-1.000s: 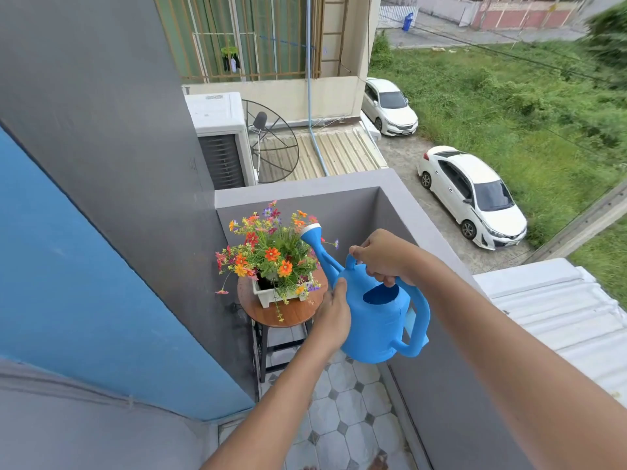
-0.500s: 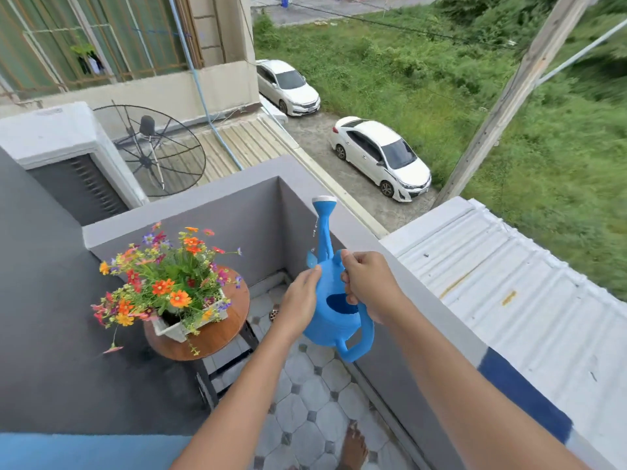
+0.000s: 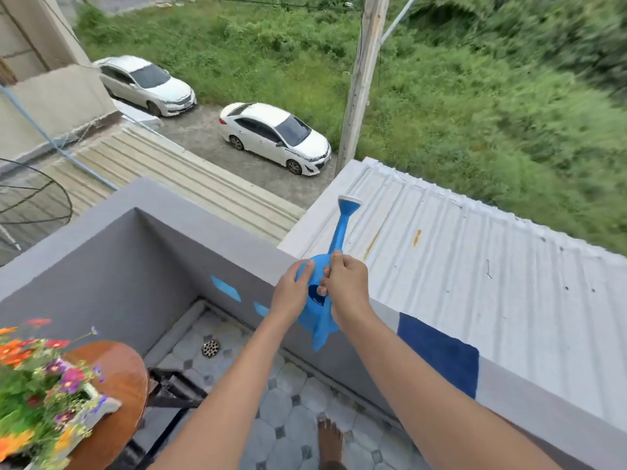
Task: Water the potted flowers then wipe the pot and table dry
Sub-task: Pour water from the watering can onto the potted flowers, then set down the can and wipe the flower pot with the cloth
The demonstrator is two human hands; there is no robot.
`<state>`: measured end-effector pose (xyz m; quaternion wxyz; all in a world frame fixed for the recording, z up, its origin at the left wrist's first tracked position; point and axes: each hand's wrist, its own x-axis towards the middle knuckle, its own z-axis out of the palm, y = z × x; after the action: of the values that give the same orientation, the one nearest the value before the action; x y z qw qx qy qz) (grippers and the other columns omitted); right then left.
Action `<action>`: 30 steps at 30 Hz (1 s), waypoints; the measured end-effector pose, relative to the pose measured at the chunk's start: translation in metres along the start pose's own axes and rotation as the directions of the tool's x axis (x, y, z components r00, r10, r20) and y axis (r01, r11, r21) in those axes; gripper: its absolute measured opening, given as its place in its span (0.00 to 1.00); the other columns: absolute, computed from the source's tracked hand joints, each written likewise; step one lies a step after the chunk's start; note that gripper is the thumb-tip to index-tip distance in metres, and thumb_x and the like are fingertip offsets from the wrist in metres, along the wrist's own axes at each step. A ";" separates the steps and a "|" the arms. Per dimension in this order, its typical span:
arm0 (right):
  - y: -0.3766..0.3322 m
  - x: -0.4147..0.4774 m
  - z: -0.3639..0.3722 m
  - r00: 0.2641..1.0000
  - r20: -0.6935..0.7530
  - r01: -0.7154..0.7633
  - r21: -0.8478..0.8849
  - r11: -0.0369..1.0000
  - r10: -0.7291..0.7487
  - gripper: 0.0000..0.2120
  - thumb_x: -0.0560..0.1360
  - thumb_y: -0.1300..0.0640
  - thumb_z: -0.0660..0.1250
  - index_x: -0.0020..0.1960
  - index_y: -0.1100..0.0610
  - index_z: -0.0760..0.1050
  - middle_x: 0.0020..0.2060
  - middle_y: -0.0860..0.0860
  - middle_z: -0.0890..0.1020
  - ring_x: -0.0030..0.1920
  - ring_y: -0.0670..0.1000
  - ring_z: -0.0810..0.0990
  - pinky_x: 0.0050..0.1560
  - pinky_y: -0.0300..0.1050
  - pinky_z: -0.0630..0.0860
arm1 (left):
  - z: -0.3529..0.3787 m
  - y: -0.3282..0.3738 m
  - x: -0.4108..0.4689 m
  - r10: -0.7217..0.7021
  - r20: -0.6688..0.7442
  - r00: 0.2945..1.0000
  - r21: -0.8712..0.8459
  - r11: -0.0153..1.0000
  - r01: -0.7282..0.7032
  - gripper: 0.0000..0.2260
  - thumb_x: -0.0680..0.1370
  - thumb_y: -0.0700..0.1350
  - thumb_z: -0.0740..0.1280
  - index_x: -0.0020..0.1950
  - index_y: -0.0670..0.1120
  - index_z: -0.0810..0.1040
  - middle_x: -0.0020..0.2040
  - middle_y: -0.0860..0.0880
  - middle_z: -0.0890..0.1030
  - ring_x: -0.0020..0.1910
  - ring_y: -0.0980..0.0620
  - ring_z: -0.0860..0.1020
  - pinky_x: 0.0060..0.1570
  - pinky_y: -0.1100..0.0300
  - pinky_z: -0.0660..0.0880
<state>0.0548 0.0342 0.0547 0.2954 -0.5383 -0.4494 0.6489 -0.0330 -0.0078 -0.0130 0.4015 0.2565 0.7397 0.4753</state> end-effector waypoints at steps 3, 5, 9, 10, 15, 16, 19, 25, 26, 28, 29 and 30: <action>0.001 0.017 -0.007 1.000 -0.015 -0.012 0.028 1.000 0.012 0.16 0.85 0.53 0.55 0.40 0.58 0.67 0.30 0.51 0.69 0.22 0.47 0.66 0.27 0.41 0.68 | 0.016 0.004 0.016 -0.008 0.003 1.000 -0.025 1.000 0.008 0.20 0.73 0.66 0.56 0.55 0.58 0.78 0.48 0.52 0.83 0.47 0.51 0.80 0.46 0.55 0.75; 0.002 0.027 -0.010 1.000 -0.013 -0.027 0.046 0.999 0.027 0.15 0.85 0.54 0.55 0.42 0.58 0.67 0.30 0.52 0.70 0.24 0.48 0.67 0.26 0.40 0.69 | 0.024 0.002 0.027 -0.003 -0.001 1.000 -0.020 1.000 0.003 0.20 0.74 0.66 0.56 0.56 0.57 0.78 0.48 0.52 0.83 0.46 0.53 0.80 0.43 0.58 0.72; 0.004 0.043 -0.014 0.999 0.003 -0.054 0.068 0.996 0.054 0.12 0.86 0.55 0.54 0.45 0.58 0.67 0.31 0.52 0.70 0.25 0.47 0.68 0.29 0.41 0.71 | 0.033 -0.004 0.047 -0.014 0.006 1.000 -0.004 1.000 0.014 0.20 0.74 0.65 0.56 0.56 0.57 0.79 0.49 0.51 0.84 0.47 0.52 0.80 0.45 0.58 0.74; 0.006 0.047 -0.015 0.998 0.010 -0.064 0.074 0.995 0.063 0.12 0.86 0.55 0.54 0.46 0.58 0.67 0.31 0.52 0.71 0.25 0.47 0.68 0.31 0.42 0.71 | 0.035 -0.005 0.051 -0.018 0.014 1.000 0.007 1.000 0.018 0.20 0.75 0.65 0.56 0.56 0.57 0.78 0.50 0.51 0.84 0.48 0.52 0.80 0.46 0.58 0.75; 0.009 0.058 -0.014 0.993 0.045 -0.116 0.113 0.987 0.112 0.13 0.86 0.54 0.53 0.46 0.58 0.67 0.31 0.51 0.71 0.27 0.47 0.70 0.35 0.44 0.73 | 0.036 -0.011 0.063 -0.033 0.017 0.999 0.022 0.999 0.033 0.18 0.78 0.63 0.55 0.57 0.57 0.78 0.47 0.52 0.83 0.46 0.53 0.80 0.46 0.58 0.74; 0.010 0.060 -0.013 0.992 0.043 -0.122 0.118 0.985 0.118 0.13 0.86 0.54 0.53 0.45 0.58 0.67 0.31 0.51 0.71 0.27 0.48 0.70 0.35 0.44 0.73 | 0.036 -0.010 0.064 -0.032 0.015 0.999 0.019 0.999 0.032 0.17 0.79 0.61 0.55 0.57 0.56 0.78 0.47 0.52 0.83 0.45 0.54 0.79 0.44 0.60 0.73; 0.012 0.060 -0.010 0.990 0.036 -0.142 0.152 0.978 0.138 0.13 0.86 0.54 0.52 0.46 0.58 0.67 0.31 0.52 0.72 0.27 0.48 0.70 0.35 0.45 0.73 | 0.034 -0.010 0.067 -0.030 0.021 0.999 0.032 0.999 0.029 0.14 0.81 0.57 0.56 0.55 0.54 0.78 0.42 0.53 0.82 0.38 0.58 0.78 0.38 0.65 0.71; 0.016 0.056 -0.010 0.990 0.025 -0.140 0.152 0.978 0.138 0.15 0.86 0.54 0.54 0.46 0.61 0.71 0.33 0.55 0.77 0.32 0.51 0.77 0.42 0.47 0.80 | 0.028 -0.014 0.067 -0.035 0.068 0.997 0.063 0.998 0.031 0.15 0.79 0.60 0.56 0.53 0.55 0.79 0.44 0.53 0.84 0.44 0.54 0.81 0.43 0.60 0.74; 0.016 0.058 -0.012 0.990 0.036 -0.137 0.133 0.982 0.134 0.15 0.85 0.54 0.55 0.49 0.63 0.72 0.36 0.55 0.79 0.34 0.51 0.79 0.43 0.47 0.82 | 0.027 -0.012 0.066 -0.046 0.078 0.996 0.066 0.997 0.041 0.15 0.79 0.60 0.57 0.54 0.55 0.79 0.45 0.52 0.84 0.47 0.53 0.82 0.43 0.61 0.74; 0.014 0.059 -0.021 0.987 0.086 -0.138 0.055 0.989 0.133 0.14 0.84 0.53 0.57 0.54 0.62 0.75 0.41 0.55 0.82 0.39 0.53 0.82 0.47 0.47 0.83 | 0.025 -0.003 0.064 -0.033 0.052 0.998 0.077 0.997 0.029 0.12 0.79 0.56 0.59 0.55 0.54 0.79 0.49 0.53 0.83 0.51 0.53 0.81 0.43 0.63 0.73; 0.014 0.060 -0.028 0.986 0.111 -0.127 0.006 0.992 0.126 0.13 0.84 0.52 0.58 0.56 0.59 0.76 0.45 0.53 0.83 0.43 0.53 0.84 0.50 0.49 0.83 | 0.023 0.005 0.062 -0.003 -0.007 1.000 0.083 0.997 0.003 0.11 0.79 0.53 0.61 0.56 0.53 0.79 0.52 0.53 0.82 0.53 0.54 0.80 0.46 0.63 0.73; 0.014 0.062 -0.037 0.986 0.129 -0.104 -0.049 0.993 0.110 0.11 0.83 0.51 0.59 0.58 0.55 0.76 0.49 0.52 0.83 0.46 0.53 0.84 0.53 0.50 0.83 | 0.020 0.015 0.060 0.056 -0.081 0.995 0.087 0.995 -0.049 0.10 0.78 0.52 0.61 0.56 0.53 0.79 0.54 0.54 0.82 0.56 0.55 0.78 0.51 0.61 0.74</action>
<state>0.0767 0.0913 0.0145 0.2186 -0.5240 -0.4516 0.6882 -0.0485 0.0542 -0.0245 0.3463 0.2728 0.7683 0.4641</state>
